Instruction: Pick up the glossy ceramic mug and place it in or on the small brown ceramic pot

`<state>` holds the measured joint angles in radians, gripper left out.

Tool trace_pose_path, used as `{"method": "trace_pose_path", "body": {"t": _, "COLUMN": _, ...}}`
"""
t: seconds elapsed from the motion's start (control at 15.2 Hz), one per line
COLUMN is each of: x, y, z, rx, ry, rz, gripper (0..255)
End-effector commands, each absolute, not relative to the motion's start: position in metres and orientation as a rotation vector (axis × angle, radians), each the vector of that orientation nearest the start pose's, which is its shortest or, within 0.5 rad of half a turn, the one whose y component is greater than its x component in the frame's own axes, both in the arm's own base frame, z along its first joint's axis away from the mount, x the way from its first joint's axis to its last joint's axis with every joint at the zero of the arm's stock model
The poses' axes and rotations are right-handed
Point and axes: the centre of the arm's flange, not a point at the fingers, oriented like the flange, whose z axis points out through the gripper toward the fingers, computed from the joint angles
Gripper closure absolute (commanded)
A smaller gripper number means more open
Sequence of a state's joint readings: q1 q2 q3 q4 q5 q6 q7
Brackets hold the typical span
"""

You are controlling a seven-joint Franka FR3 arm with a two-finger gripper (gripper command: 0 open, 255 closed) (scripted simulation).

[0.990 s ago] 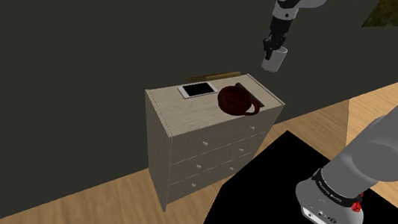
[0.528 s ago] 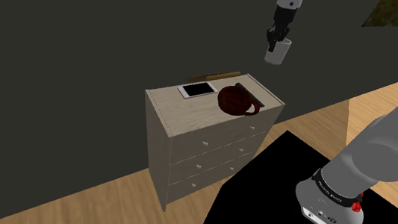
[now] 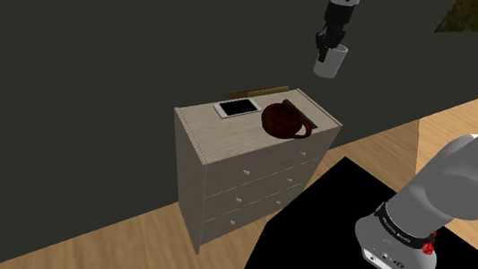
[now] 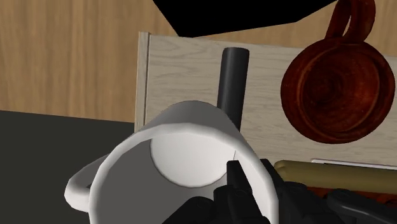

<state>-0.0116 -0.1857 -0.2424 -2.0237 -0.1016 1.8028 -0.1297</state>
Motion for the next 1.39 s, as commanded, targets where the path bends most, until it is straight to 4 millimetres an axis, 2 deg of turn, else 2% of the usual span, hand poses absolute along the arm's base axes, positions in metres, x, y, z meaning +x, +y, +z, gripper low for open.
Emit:
{"method": "trace_pose_path", "body": {"t": 0.0, "x": 0.475, "y": -0.114, "z": 0.526, "rx": -3.183, "ry": 0.152, "rz": 0.078, "gripper": 255}}
{"method": "trace_pose_path", "body": {"t": 0.79, "x": 0.442, "y": 0.043, "z": 0.54, "rx": -3.183, "ry": 0.152, "rz": 0.078, "gripper": 255}}
{"method": "trace_pose_path", "body": {"t": 1.32, "x": 0.442, "y": 0.043, "z": 0.498, "rx": -3.183, "ry": 0.152, "rz": 0.078, "gripper": 255}}
